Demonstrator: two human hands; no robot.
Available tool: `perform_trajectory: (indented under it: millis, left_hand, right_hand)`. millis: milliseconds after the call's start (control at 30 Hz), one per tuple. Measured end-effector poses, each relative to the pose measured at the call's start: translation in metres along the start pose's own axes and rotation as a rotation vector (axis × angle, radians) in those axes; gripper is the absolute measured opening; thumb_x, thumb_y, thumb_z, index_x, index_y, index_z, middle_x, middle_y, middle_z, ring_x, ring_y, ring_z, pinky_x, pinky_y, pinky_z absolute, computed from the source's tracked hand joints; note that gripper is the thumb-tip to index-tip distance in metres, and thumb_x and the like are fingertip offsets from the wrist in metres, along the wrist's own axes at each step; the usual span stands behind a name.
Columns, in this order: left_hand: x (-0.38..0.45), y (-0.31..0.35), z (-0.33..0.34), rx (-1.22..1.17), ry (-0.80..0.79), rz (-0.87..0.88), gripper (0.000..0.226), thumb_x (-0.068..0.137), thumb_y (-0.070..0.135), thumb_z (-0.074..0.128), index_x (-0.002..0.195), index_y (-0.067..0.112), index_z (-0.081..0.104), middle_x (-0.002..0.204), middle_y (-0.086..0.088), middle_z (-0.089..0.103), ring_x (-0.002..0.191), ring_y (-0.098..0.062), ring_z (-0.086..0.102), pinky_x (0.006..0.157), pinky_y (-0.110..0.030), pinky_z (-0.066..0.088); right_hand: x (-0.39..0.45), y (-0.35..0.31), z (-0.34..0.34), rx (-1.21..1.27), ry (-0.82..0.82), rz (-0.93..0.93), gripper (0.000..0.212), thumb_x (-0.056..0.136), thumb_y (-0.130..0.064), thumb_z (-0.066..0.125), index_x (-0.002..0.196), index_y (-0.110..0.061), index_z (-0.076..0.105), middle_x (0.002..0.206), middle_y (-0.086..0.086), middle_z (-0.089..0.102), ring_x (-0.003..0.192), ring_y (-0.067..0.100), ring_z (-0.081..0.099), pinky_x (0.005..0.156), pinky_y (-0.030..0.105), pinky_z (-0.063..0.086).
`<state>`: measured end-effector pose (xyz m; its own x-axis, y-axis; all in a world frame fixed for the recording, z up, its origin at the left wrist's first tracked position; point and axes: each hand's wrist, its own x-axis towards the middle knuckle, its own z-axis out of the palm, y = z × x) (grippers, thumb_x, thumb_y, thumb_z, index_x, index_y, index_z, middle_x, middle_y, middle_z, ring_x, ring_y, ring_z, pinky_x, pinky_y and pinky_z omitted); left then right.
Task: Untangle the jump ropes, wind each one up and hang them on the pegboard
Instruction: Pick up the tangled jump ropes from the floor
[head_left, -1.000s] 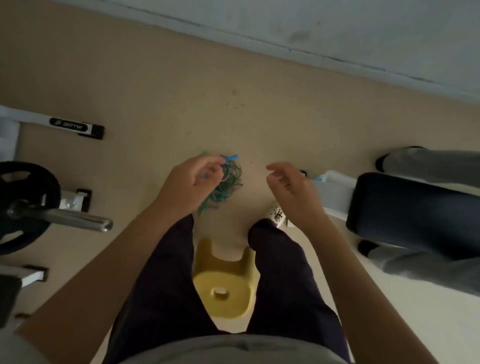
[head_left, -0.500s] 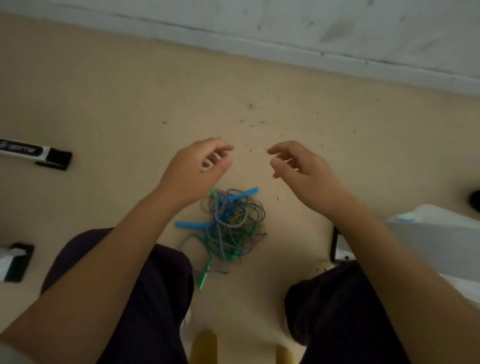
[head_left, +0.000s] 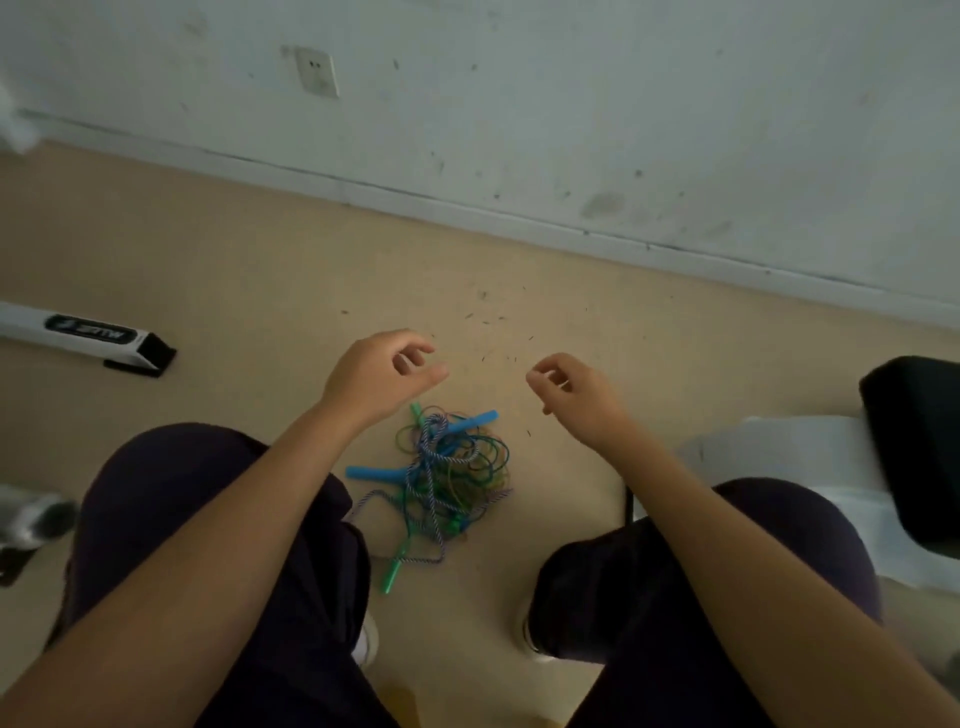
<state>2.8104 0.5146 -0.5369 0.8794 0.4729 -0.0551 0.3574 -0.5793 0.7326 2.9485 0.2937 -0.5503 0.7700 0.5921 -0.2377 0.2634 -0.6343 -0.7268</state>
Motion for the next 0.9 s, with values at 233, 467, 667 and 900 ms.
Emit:
perform_trajectory:
  millis: [233,467,667,900]
  left_hand:
    - [0.046,-0.035,0.063,-0.1,-0.044,-0.22,0.039,0.084,0.053,0.07,0.112,0.027,0.066,0.102,0.01,0.063,0.092,-0.008,0.06,0.073,-0.026,0.051]
    - [0.094,-0.167,0.172,-0.059,-0.203,-0.536,0.079,0.071,0.058,0.081,0.136,0.023,0.053,0.137,-0.002,0.048,0.125,-0.021,0.048,0.097,-0.035,0.045]
    - [0.097,-0.237,0.226,-0.228,-0.352,-0.702,0.101,0.065,0.051,0.088,0.148,0.023,0.036,0.138,0.011,0.041,0.124,-0.01,0.043,0.1,-0.028,0.04]
    - [0.117,-0.258,0.233,-0.399,-0.239,-0.756,0.041,0.07,0.029,0.09,0.1,0.028,0.063,0.099,0.013,0.068,0.096,-0.014,0.065,0.079,-0.027,0.054]
  right_hand:
    - [0.05,0.055,0.063,0.161,0.038,0.218,0.044,0.089,-0.061,0.056,0.106,-0.02,0.06,0.091,0.003,0.067,0.083,0.02,0.067,0.072,0.039,0.056]
    - [0.131,0.15,0.16,0.168,-0.136,0.463,0.06,0.086,-0.057,0.065,0.128,-0.016,0.051,0.116,0.006,0.056,0.1,0.02,0.056,0.069,0.028,0.042]
    - [0.168,0.199,0.231,0.3,-0.275,0.647,0.102,0.057,-0.073,0.078,0.136,-0.02,0.042,0.131,0.003,0.05,0.114,0.022,0.056,0.093,0.037,0.053]
    - [0.2,0.188,0.253,0.401,-0.297,0.552,0.039,0.076,-0.028,0.084,0.105,-0.021,0.059,0.103,-0.002,0.064,0.095,0.019,0.064,0.084,0.037,0.058]
